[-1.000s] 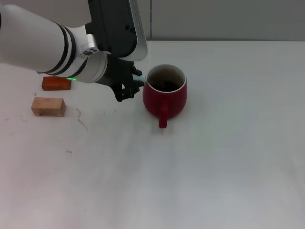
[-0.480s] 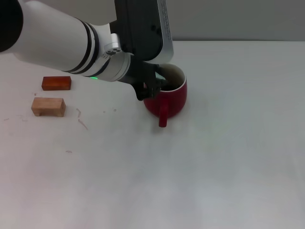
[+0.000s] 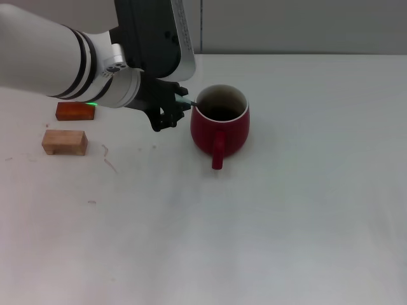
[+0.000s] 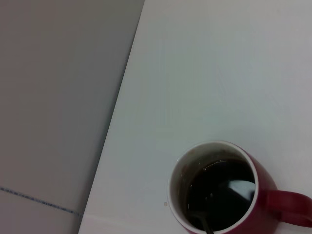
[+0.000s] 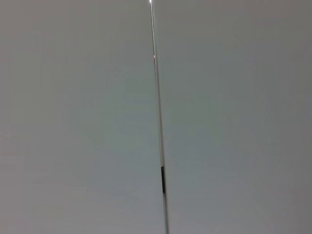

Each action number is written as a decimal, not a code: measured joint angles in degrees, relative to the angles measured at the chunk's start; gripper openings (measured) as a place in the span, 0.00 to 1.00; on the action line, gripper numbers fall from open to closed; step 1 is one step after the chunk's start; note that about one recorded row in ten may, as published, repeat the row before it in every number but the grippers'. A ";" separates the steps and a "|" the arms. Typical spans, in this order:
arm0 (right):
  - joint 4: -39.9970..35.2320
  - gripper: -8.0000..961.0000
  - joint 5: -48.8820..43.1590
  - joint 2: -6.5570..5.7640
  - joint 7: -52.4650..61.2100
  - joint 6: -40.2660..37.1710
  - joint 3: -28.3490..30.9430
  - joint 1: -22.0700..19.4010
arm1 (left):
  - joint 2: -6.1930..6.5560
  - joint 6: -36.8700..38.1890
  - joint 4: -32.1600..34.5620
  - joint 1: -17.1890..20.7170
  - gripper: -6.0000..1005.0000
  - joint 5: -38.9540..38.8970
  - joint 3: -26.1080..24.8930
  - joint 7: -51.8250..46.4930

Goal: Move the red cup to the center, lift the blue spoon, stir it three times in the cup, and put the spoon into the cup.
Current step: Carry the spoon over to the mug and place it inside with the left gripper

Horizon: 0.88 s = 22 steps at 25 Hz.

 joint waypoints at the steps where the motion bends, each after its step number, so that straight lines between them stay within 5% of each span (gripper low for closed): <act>1: 0.01 0.86 0.00 0.00 0.00 0.09 0.00 0.00 | 0.00 0.05 0.17 -0.07 0.18 0.02 -0.18 0.06; 14: 0.22 0.86 -0.03 0.00 0.00 0.17 0.05 0.01 | -0.40 1.24 1.49 -3.98 0.18 -1.19 3.48 -0.07; 22: 0.16 0.86 -0.03 0.00 0.00 0.17 -0.02 0.45 | -0.24 0.71 0.29 -1.59 0.18 -1.56 4.23 -0.09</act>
